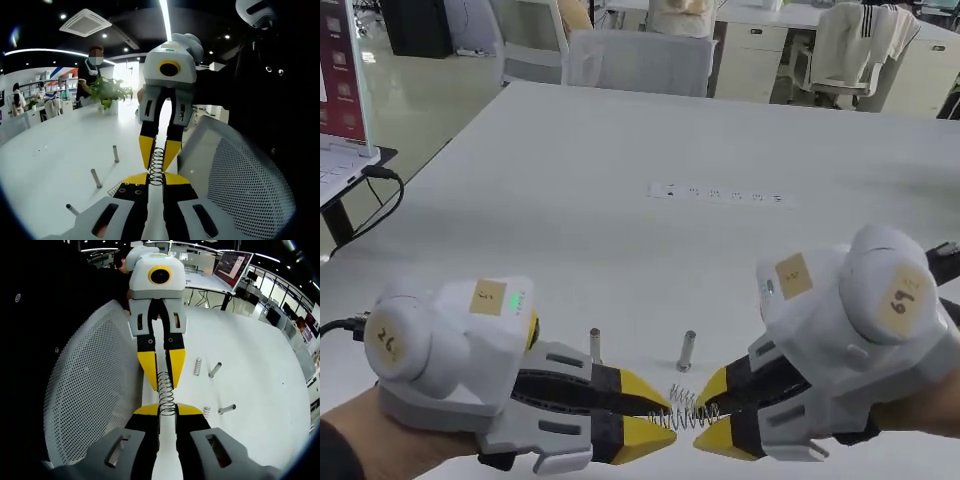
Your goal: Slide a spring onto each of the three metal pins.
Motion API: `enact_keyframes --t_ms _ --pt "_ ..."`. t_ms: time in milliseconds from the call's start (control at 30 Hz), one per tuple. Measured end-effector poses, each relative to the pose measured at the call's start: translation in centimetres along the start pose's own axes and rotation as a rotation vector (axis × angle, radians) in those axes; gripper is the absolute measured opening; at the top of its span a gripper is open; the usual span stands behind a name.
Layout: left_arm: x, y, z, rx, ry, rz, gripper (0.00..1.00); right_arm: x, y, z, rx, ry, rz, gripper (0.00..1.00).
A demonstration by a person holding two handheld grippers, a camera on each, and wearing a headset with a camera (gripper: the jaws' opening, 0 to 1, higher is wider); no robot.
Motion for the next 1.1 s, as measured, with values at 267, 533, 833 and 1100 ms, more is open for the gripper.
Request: enact_keyframes --t_ms 267,533,833,1100 --pt "0.1 -0.1 -0.2 0.004 -0.014 0.016 0.02 -1.3 0.5 0.4 -0.005 -0.013 -0.033 0.09" --pt "0.3 -0.3 -0.4 0.014 -0.028 0.032 0.02 -2.4 0.3 0.9 -0.011 0.009 -0.006 0.09" --pt "0.4 -0.5 -0.5 0.019 -0.029 0.036 0.02 -2.8 0.2 1.0 -0.016 0.020 0.015 0.09" --pt "0.5 -0.7 -0.6 0.018 -0.037 0.047 0.03 -2.8 0.1 0.8 -0.025 0.015 0.024 0.08"
Point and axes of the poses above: the centre of the closed fingertips' face, and the gripper's own axes: y roughly backward along the fingers, z roughly to its left, x roughly out of its underside, the point moved 10 cm from there along y, roughly backward along the fingers, and after that the axes turned 11 degrees about -x, right-handed, at the moved point
